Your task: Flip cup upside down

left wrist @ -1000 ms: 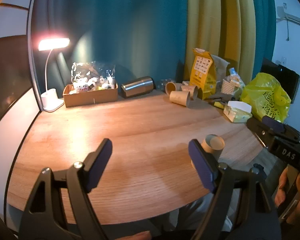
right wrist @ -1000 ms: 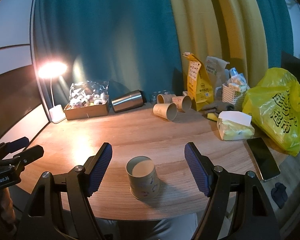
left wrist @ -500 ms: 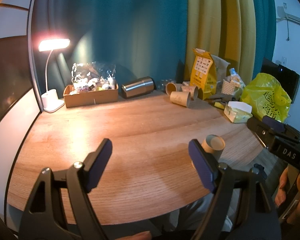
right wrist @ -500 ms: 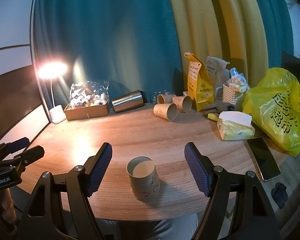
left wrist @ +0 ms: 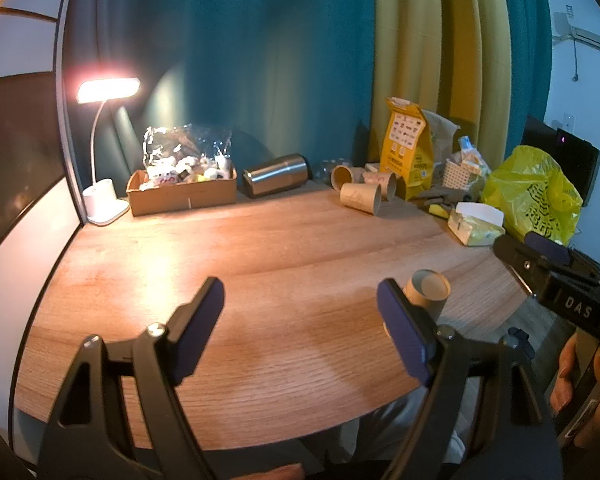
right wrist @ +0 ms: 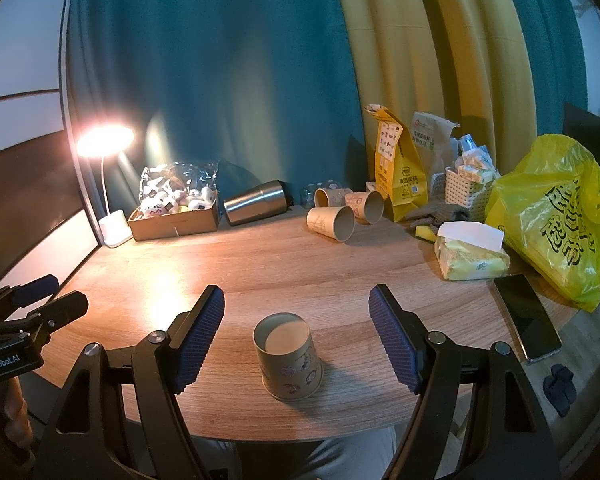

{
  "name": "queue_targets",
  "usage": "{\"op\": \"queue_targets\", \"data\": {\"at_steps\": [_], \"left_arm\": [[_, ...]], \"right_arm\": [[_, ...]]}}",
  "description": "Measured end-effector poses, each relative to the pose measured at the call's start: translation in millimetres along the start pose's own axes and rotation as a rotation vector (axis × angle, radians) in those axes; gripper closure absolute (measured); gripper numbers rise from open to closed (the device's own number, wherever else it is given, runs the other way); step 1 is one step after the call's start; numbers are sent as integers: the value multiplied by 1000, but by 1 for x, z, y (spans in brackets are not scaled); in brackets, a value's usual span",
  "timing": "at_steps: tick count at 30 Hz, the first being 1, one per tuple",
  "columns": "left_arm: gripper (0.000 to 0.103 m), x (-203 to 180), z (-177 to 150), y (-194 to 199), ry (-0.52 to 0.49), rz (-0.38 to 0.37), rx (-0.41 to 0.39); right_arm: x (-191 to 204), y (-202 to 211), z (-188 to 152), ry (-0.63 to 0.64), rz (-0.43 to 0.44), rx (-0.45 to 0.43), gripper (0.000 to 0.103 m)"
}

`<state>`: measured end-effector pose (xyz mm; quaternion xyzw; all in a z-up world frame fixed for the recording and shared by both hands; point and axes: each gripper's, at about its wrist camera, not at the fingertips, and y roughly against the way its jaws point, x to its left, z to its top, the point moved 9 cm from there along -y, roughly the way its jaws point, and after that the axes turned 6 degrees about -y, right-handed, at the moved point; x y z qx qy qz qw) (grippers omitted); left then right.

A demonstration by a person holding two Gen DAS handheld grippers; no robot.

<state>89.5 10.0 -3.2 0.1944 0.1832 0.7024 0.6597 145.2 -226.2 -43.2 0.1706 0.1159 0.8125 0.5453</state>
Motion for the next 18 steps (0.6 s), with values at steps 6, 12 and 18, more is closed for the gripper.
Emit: {"op": "queue_targets", "data": {"at_steps": [6, 12, 18], "left_arm": [[23, 5, 0, 0, 11, 7, -1], [23, 6, 0, 1, 14, 12, -1], [23, 6, -1, 1, 15, 10, -1]], "right_arm": [[1, 0, -1, 0, 0, 1, 25], [3, -1, -3, -1, 3, 4, 25], [2, -1, -2, -1, 4, 4, 25]]}}
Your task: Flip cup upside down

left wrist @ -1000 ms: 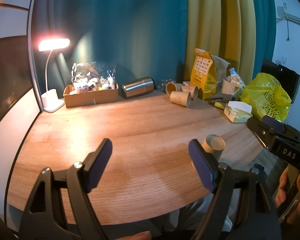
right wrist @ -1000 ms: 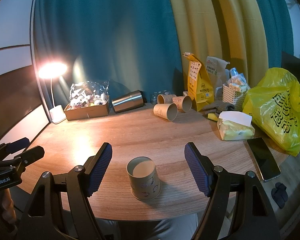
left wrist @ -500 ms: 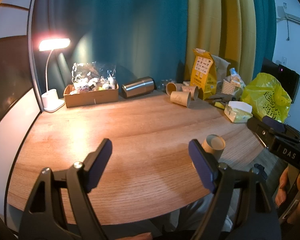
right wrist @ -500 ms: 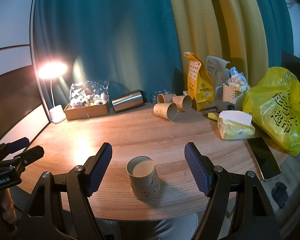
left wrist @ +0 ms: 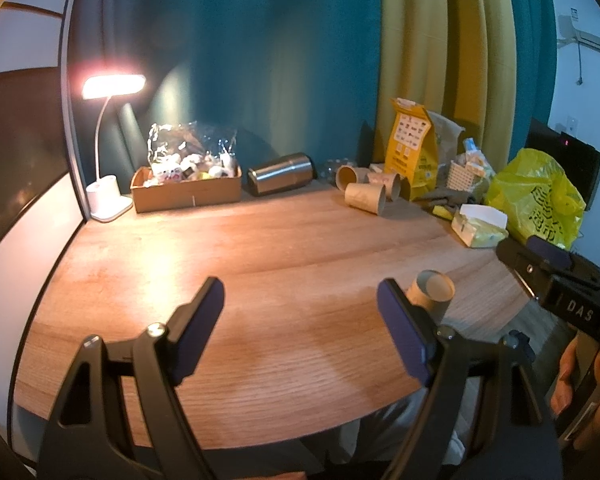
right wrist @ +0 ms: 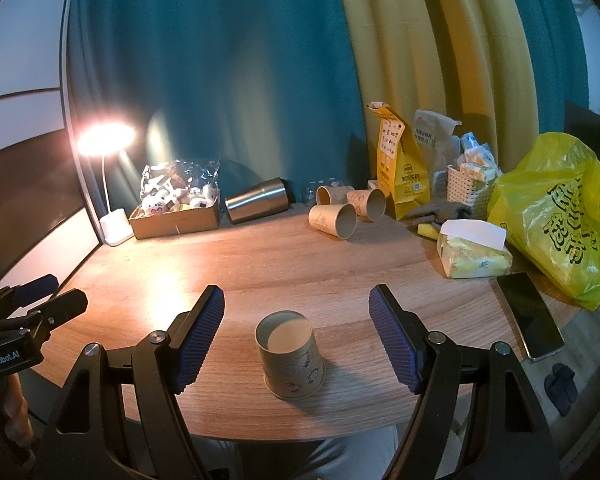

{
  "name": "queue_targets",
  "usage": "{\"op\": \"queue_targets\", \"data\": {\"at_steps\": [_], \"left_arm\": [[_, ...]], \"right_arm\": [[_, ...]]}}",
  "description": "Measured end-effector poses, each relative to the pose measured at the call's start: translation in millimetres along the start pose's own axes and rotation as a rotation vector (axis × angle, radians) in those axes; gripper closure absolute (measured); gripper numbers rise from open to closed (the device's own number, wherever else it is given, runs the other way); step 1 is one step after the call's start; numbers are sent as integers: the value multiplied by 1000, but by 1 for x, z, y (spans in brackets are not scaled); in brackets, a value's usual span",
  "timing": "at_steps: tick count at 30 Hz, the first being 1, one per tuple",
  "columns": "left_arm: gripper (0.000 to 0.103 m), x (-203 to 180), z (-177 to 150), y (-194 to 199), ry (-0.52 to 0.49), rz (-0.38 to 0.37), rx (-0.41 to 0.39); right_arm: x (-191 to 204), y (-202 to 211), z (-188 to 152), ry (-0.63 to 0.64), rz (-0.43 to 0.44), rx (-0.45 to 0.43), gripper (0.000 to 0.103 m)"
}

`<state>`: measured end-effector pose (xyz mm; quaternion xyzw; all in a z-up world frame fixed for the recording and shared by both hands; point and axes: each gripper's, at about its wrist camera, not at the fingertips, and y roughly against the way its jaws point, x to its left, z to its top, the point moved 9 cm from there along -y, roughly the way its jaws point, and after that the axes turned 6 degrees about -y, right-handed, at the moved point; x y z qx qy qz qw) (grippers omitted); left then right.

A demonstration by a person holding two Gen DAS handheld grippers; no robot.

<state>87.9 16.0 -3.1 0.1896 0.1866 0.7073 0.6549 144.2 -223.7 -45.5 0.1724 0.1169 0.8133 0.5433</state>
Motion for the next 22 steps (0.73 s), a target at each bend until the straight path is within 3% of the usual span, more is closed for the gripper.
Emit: {"op": "queue_targets", "data": {"at_steps": [22], "left_arm": [[23, -5, -1, -4, 0, -25, -2]], "right_arm": [[4, -3, -3, -5, 6, 6, 25]]}}
